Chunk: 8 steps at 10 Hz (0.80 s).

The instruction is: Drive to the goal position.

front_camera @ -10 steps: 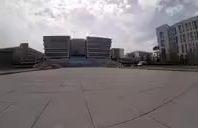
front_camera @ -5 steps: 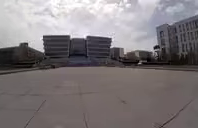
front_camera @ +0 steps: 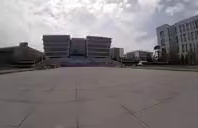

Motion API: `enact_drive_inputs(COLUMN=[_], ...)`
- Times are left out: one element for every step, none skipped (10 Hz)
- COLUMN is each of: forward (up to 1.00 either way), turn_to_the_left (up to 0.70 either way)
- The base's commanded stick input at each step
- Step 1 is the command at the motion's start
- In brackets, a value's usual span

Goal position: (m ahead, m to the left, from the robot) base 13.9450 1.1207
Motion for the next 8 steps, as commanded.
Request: enact_drive_inputs(forward=[0.68, 0.68, 0.68, 0.68, 0.68, 0.68, 0.68, 0.68], turn_to_the_left=[0.31, 0.33, 0.34, 0.34, 0.17, 0.01, 0.00, 0.00])
